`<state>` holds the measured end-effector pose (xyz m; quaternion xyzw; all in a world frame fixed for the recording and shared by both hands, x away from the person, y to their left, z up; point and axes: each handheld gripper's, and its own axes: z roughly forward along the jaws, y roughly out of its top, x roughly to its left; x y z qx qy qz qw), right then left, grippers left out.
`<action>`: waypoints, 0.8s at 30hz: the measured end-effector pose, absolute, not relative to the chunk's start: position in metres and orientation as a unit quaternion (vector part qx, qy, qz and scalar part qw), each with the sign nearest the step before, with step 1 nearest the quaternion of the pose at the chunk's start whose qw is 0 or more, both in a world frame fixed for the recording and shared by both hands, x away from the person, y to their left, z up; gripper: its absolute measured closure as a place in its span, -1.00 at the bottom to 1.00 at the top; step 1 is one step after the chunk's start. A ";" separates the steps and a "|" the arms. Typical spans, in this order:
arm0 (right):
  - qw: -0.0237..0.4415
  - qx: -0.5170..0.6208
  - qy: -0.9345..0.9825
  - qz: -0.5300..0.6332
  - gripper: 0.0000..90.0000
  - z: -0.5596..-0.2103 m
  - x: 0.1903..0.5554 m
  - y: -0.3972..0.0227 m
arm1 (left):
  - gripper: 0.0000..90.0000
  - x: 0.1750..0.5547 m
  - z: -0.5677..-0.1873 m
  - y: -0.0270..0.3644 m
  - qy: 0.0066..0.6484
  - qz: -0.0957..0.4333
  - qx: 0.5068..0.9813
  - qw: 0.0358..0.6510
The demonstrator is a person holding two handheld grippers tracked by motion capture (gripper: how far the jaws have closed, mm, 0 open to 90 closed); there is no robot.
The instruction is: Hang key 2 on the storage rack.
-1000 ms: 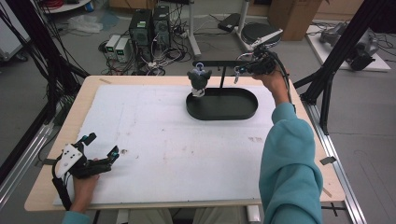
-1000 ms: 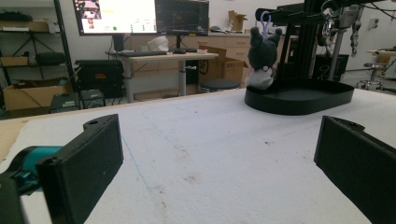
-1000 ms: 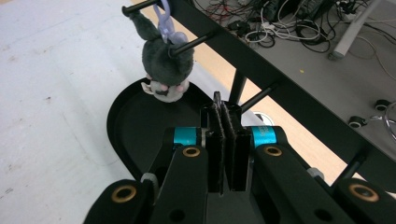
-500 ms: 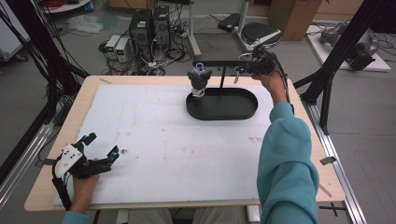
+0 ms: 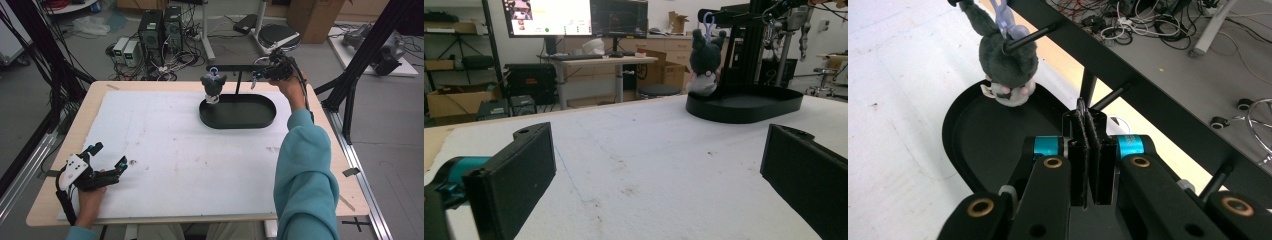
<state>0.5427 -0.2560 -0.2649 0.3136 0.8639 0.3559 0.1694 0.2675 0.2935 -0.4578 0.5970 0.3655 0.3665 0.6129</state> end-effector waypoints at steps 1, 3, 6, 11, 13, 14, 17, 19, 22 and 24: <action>0.171 0.313 0.864 0.354 0.97 -0.265 0.543 -0.256 | -0.96 0.268 -0.458 0.293 0.365 0.366 0.596 0.614; 0.173 0.311 0.865 0.354 0.97 -0.266 0.544 -0.257 | -0.96 0.268 -0.458 0.293 0.365 0.367 0.596 0.613; 0.173 0.312 0.864 0.355 0.97 -0.266 0.545 -0.257 | -0.96 0.268 -0.458 0.293 0.365 0.366 0.596 0.614; 0.174 0.313 0.862 0.359 0.97 -0.267 0.546 -0.259 | -0.96 0.268 -0.458 0.293 0.365 0.366 0.596 0.614; 0.179 0.309 0.862 0.359 0.97 -0.267 0.547 -0.259 | -0.96 0.268 -0.458 0.293 0.365 0.366 0.597 0.614; 0.178 0.309 0.862 0.360 0.97 -0.267 0.547 -0.259 | -0.96 0.268 -0.458 0.293 0.366 0.366 0.596 0.614; 0.182 0.308 0.861 0.362 0.97 -0.268 0.548 -0.259 | -0.96 0.268 -0.458 0.293 0.366 0.366 0.596 0.614; 0.183 0.307 0.860 0.364 0.96 -0.268 0.549 -0.259 | -0.96 0.268 -0.458 0.294 0.366 0.366 0.596 0.614; 0.187 0.306 0.859 0.365 0.96 -0.268 0.550 -0.259 | -0.96 0.268 -0.458 0.293 0.366 0.366 0.596 0.614; 0.188 0.304 0.860 0.364 0.95 -0.269 0.550 -0.259 | -0.96 0.268 -0.458 0.293 0.366 0.366 0.597 0.614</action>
